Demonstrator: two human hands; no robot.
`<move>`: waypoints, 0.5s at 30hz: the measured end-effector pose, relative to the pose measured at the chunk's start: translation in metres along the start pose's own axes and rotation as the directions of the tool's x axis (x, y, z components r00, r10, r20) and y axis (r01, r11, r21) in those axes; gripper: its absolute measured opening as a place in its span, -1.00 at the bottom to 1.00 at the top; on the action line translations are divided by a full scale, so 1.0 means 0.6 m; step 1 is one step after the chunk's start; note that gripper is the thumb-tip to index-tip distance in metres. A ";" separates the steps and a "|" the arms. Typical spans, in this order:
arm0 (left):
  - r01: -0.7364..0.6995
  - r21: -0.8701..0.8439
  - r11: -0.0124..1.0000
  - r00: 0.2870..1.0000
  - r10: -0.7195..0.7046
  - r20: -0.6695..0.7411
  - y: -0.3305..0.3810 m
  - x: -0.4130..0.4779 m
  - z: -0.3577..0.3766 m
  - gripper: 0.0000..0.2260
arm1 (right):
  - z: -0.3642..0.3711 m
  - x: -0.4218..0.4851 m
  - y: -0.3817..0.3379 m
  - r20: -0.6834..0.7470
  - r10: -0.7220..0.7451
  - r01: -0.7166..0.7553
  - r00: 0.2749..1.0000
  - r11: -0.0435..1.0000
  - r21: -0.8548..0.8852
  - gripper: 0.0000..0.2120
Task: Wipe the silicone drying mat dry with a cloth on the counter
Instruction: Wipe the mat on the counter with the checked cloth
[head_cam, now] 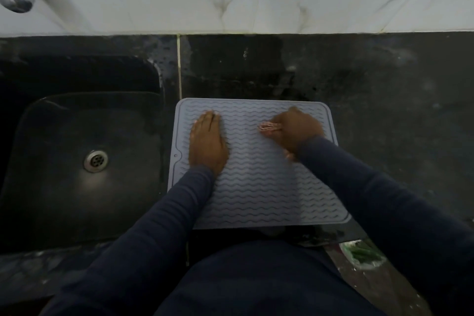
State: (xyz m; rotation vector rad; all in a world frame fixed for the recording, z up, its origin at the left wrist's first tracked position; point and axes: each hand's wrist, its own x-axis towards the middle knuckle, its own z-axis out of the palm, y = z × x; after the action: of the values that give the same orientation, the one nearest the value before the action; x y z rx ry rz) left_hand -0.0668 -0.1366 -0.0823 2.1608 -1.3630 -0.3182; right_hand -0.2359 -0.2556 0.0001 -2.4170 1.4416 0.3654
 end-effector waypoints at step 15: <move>0.077 -0.253 0.964 0.997 -0.079 0.000 0.000 -0.003 -0.013 -0.48 | 0.027 -0.021 -0.085 -0.039 -0.110 0.106 0.993 0.991 -0.077 -0.62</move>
State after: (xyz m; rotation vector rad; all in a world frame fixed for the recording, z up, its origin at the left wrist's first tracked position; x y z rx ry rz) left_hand -0.0639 -0.1322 -0.0760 2.0027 -1.1641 -0.4837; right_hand -0.1980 -0.2160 -0.0039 -2.5645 1.3296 0.3498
